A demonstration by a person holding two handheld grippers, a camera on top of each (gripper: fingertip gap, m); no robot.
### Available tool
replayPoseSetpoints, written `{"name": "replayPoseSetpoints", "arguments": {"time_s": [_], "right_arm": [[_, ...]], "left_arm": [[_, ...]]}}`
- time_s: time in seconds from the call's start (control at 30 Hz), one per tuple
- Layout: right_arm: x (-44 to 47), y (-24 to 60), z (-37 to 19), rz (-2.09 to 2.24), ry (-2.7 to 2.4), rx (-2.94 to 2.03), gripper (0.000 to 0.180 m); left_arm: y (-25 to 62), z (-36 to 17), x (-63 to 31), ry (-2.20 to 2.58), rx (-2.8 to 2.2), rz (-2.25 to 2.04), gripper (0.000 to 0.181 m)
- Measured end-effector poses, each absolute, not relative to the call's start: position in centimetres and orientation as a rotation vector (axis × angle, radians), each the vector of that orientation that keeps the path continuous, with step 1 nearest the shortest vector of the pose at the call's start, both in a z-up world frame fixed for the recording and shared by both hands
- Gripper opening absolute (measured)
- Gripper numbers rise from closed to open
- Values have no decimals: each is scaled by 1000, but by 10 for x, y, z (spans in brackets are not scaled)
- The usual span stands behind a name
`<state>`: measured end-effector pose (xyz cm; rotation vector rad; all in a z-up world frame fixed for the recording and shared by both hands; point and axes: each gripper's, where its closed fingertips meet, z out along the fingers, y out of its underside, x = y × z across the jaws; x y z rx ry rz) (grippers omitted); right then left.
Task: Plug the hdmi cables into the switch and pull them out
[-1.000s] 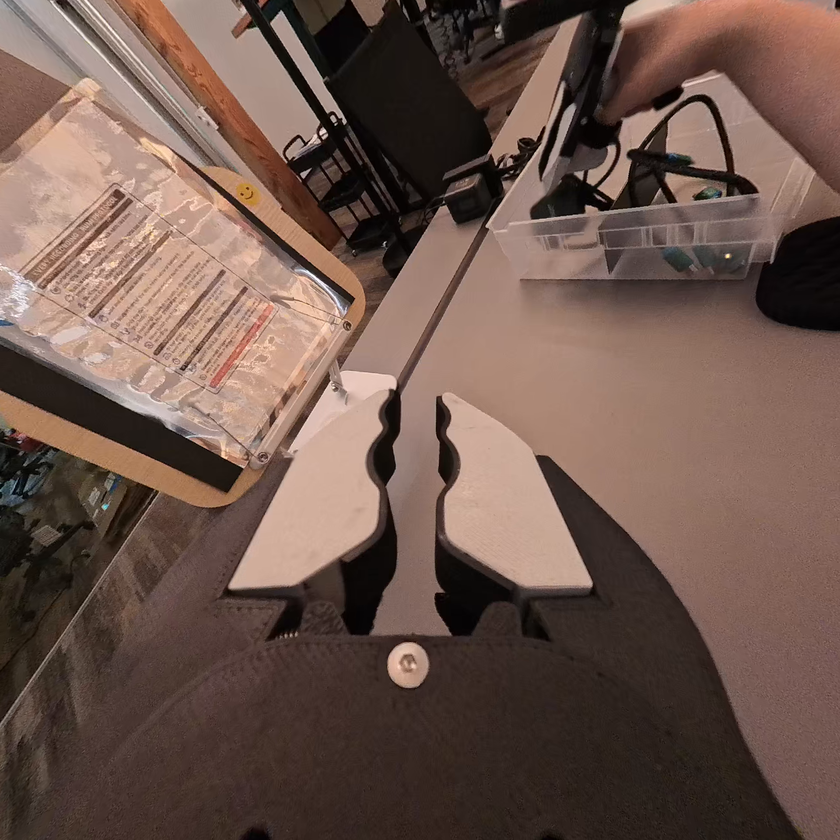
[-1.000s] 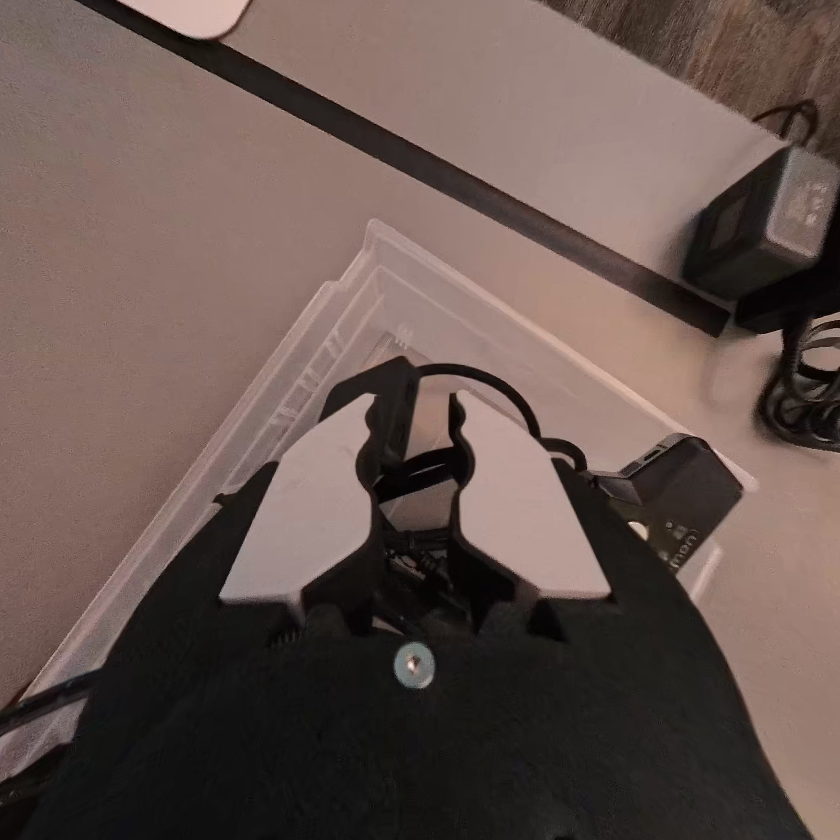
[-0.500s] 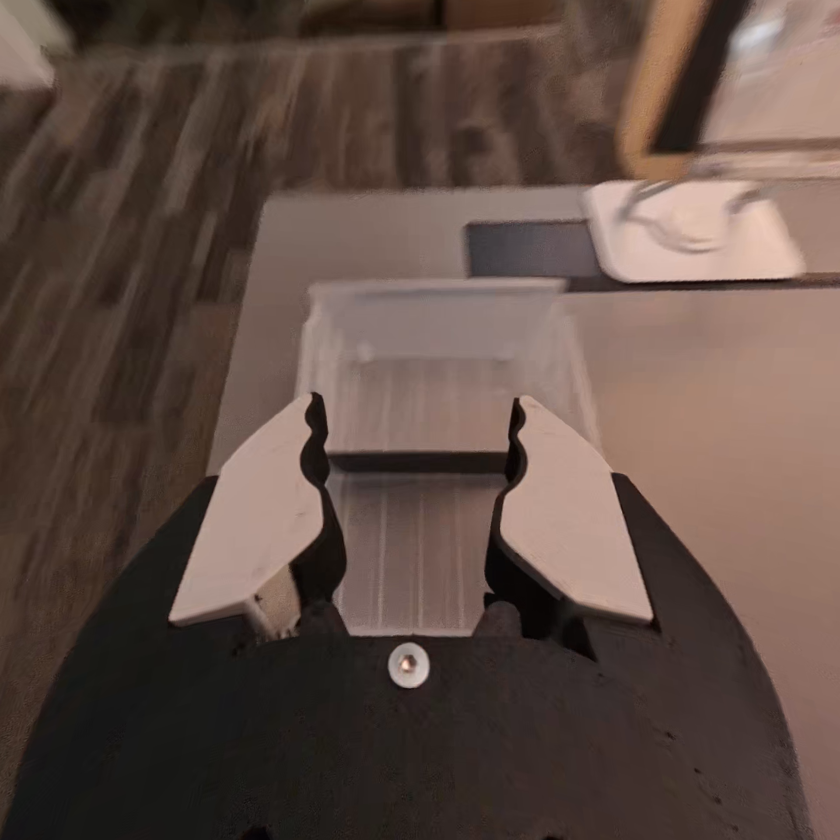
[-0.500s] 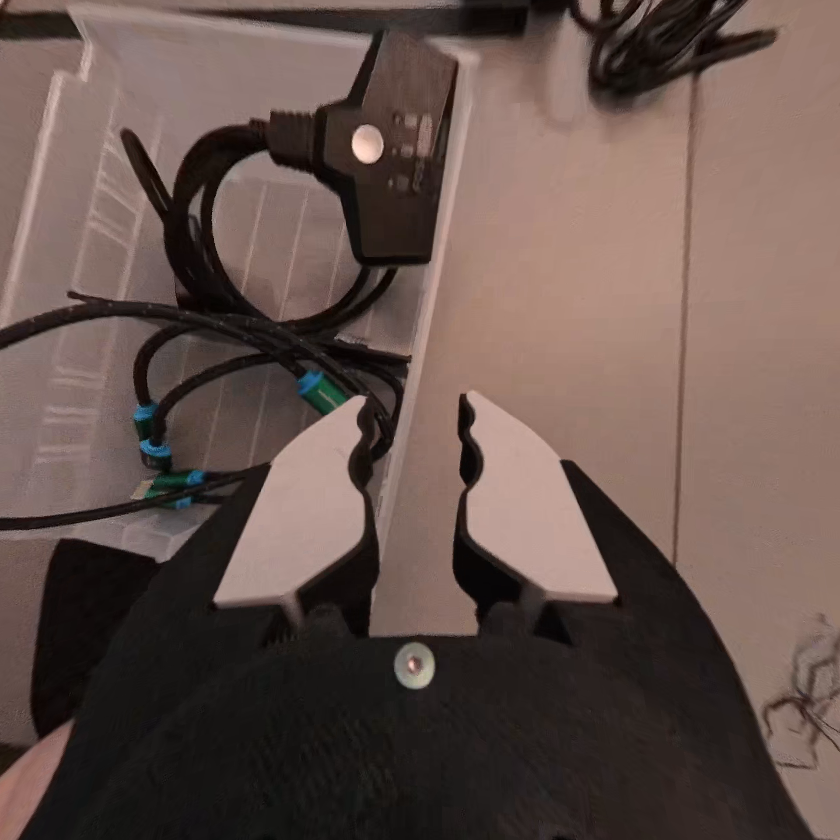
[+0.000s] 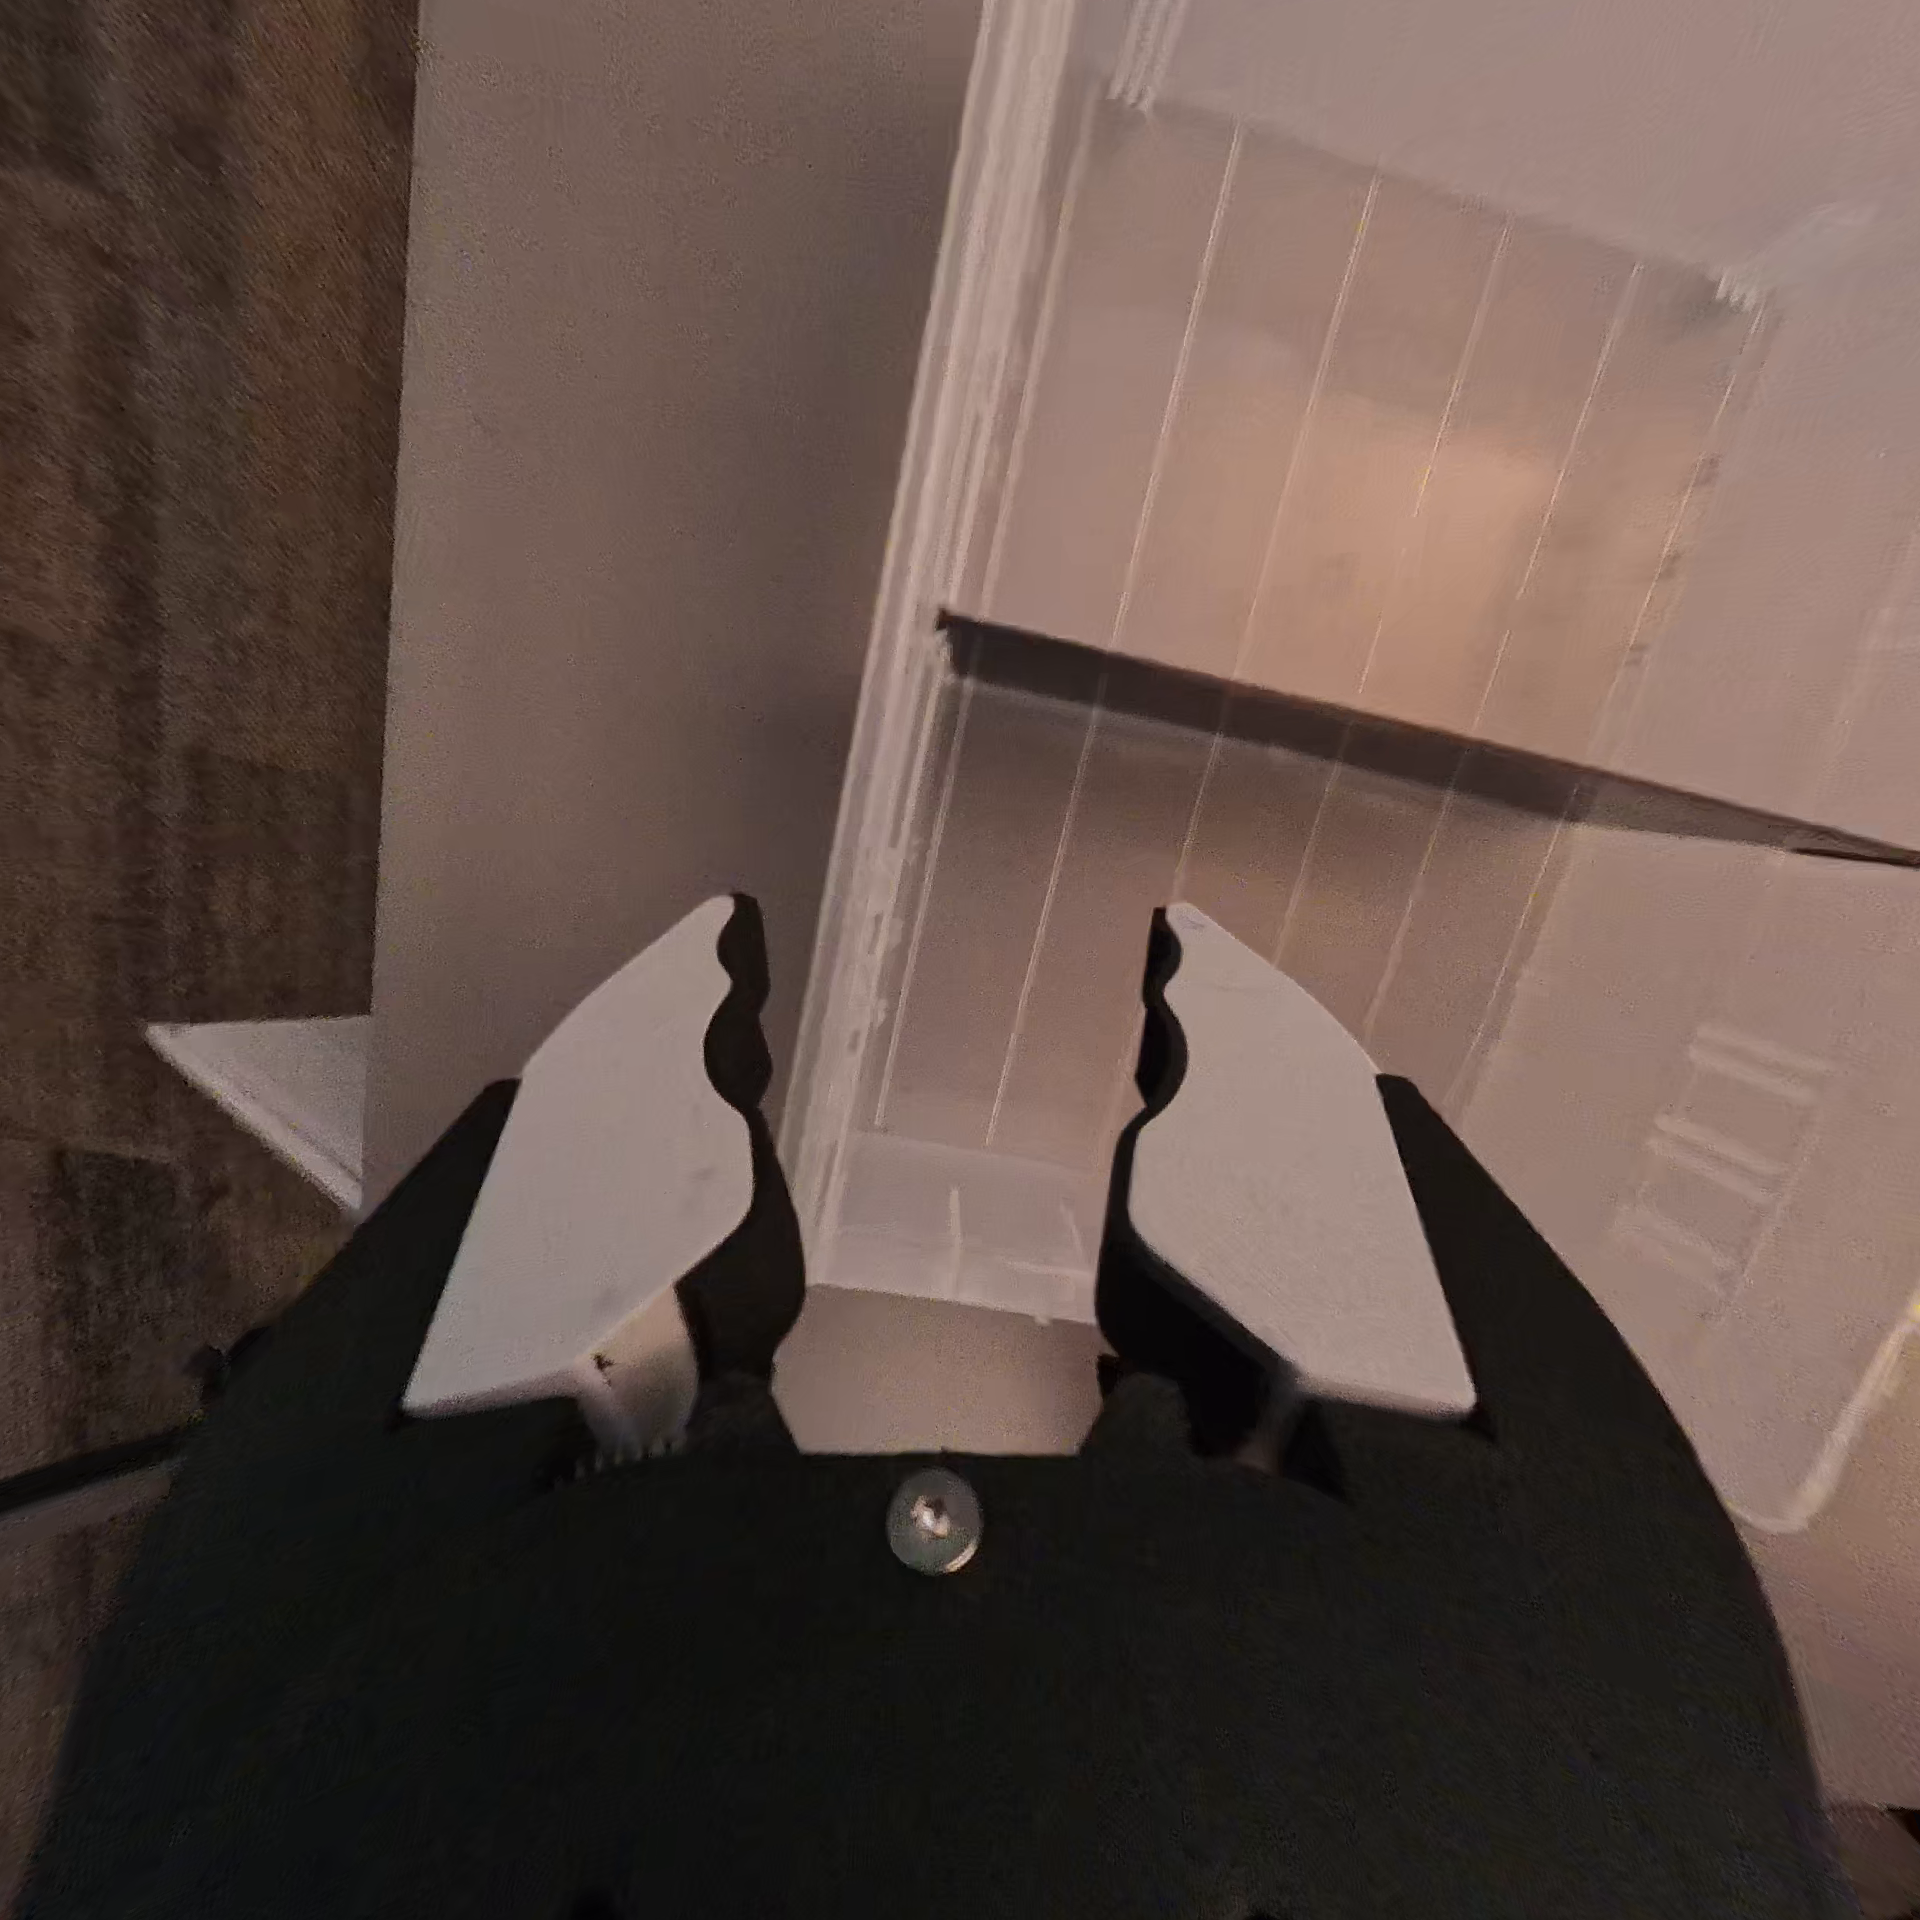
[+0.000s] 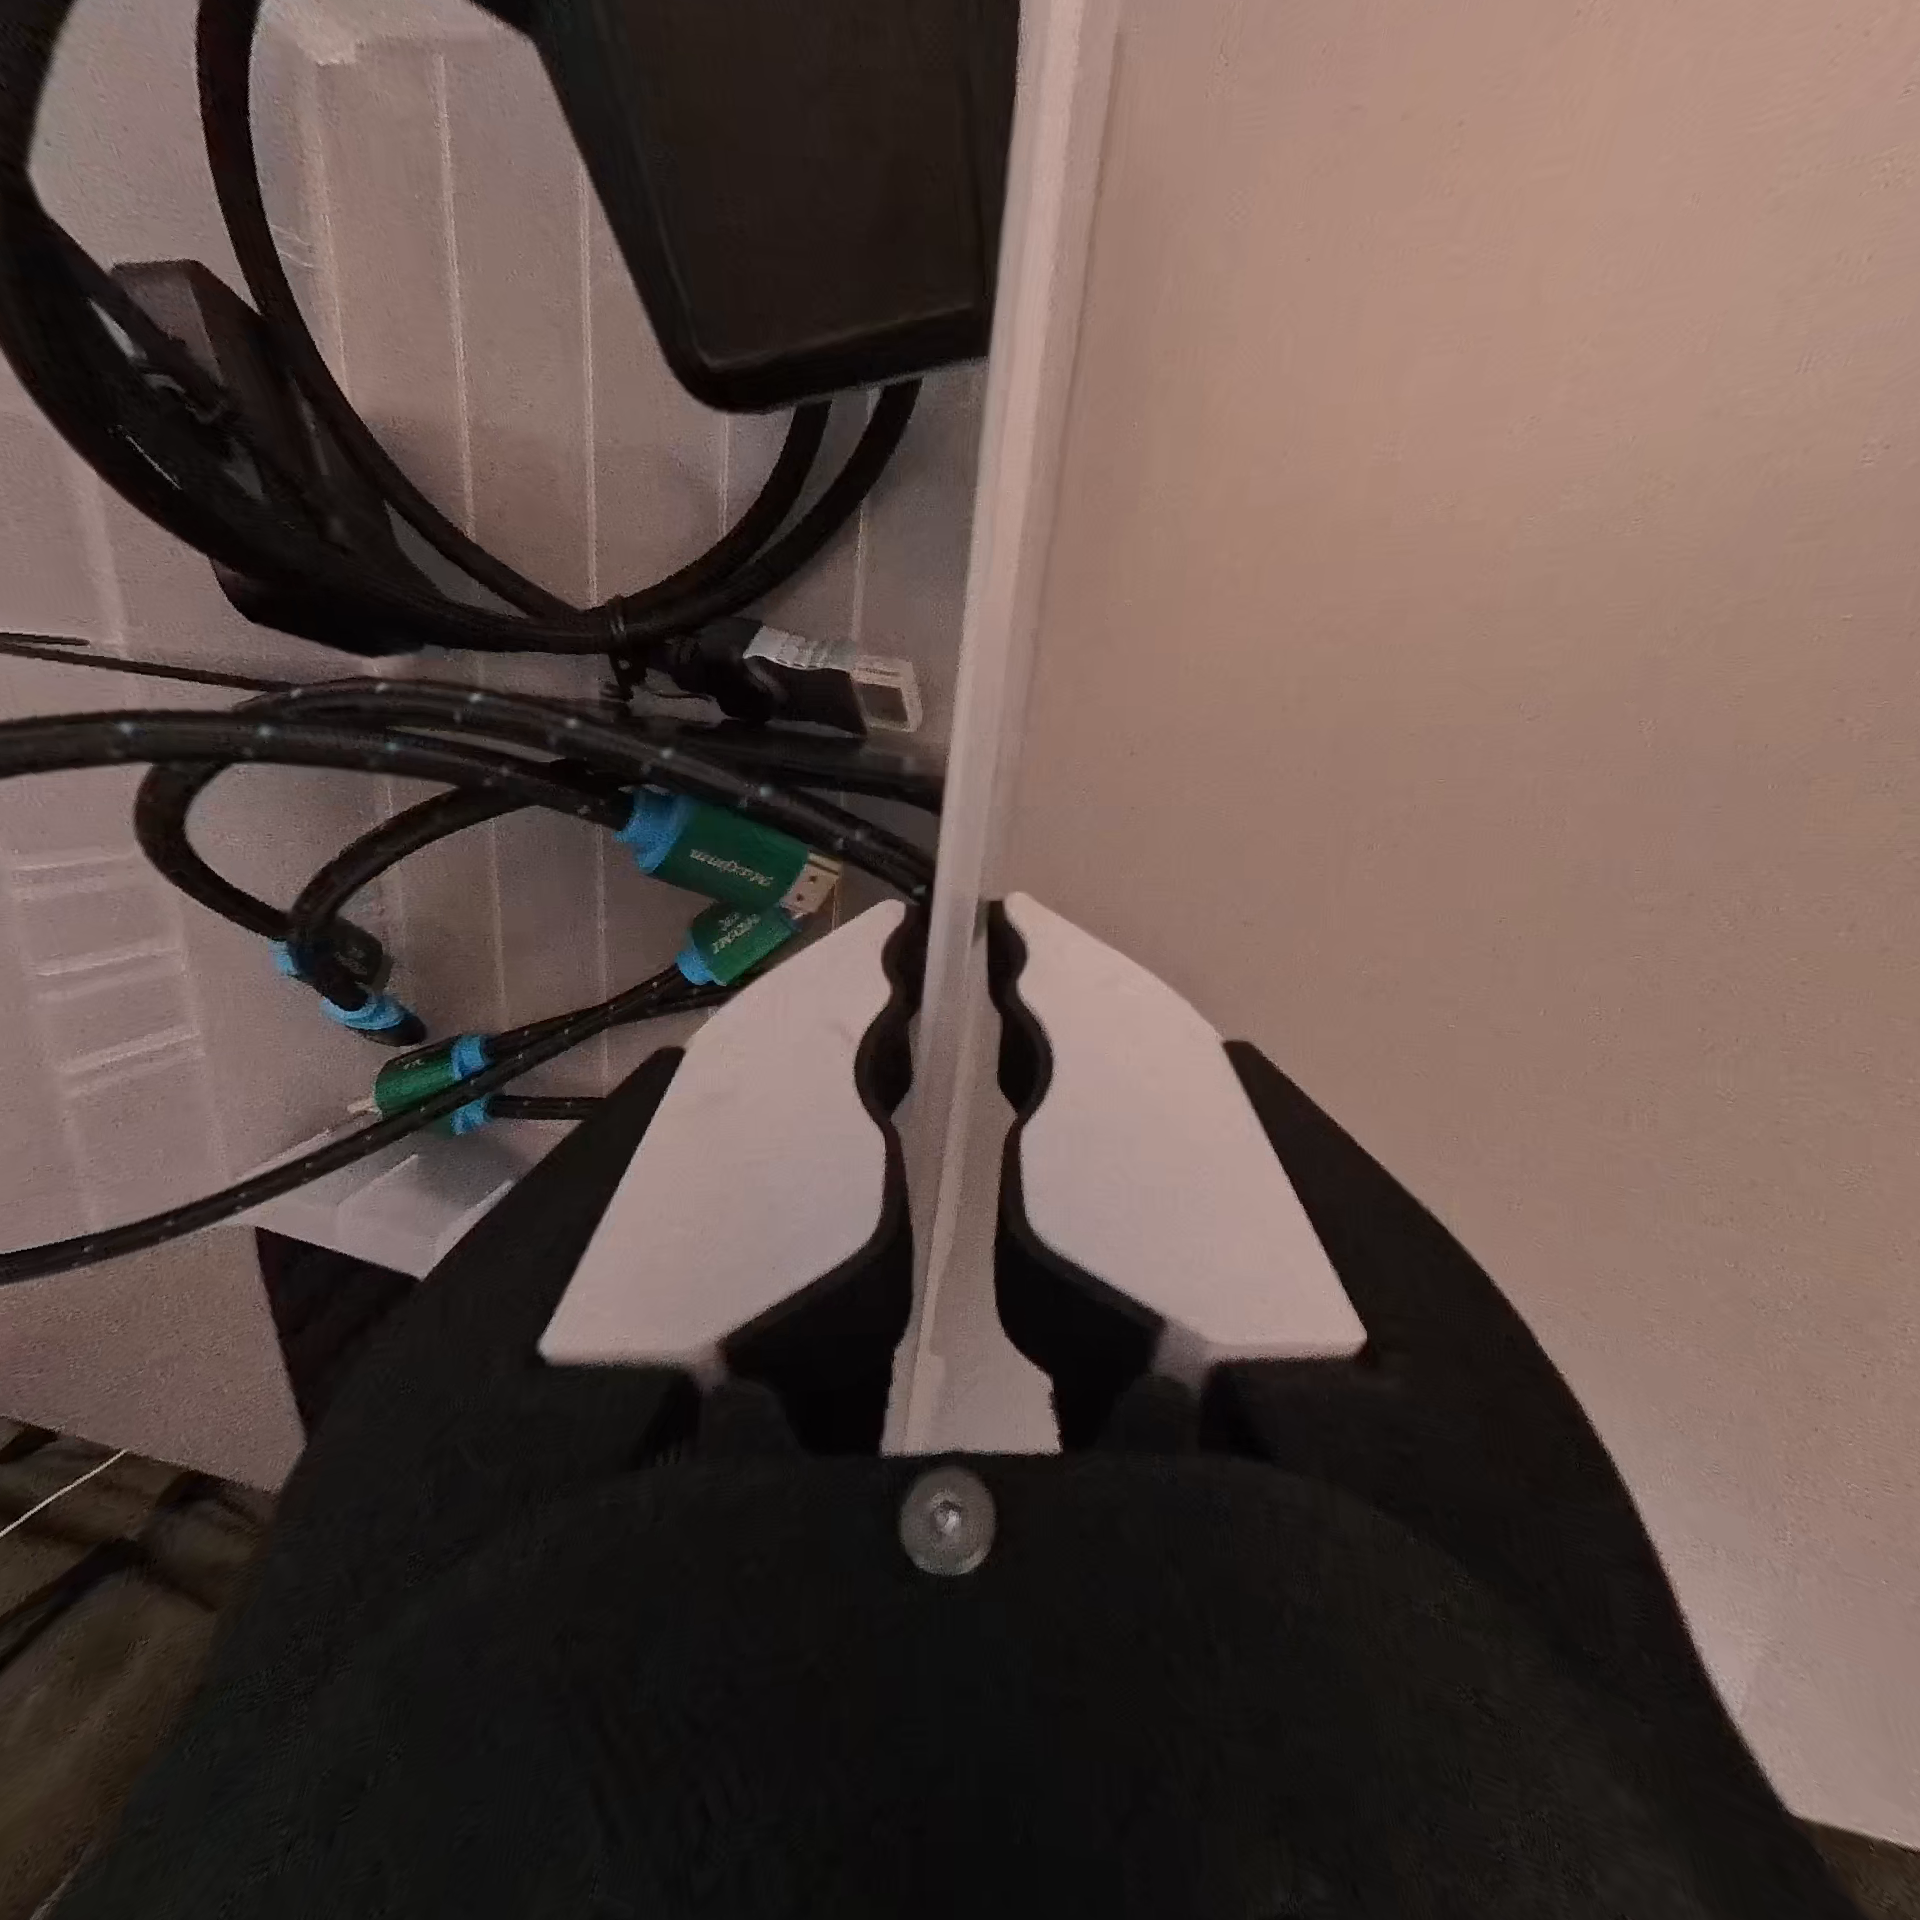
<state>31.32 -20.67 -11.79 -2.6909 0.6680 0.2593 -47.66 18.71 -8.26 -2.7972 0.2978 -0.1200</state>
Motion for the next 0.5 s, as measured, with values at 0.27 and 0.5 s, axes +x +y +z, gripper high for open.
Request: {"name": "replayPoseSetpoints", "arguments": {"time_s": [0.27, 0.5], "right_arm": [[308, -207, -124, 313, 734, -2704, 14], [299, -211, -123, 353, 760, -2731, 14]], "left_arm": [[169, -107, -483, 300, -2936, -204, 41], [161, -117, -478, 419, -2994, -180, 5]]}}
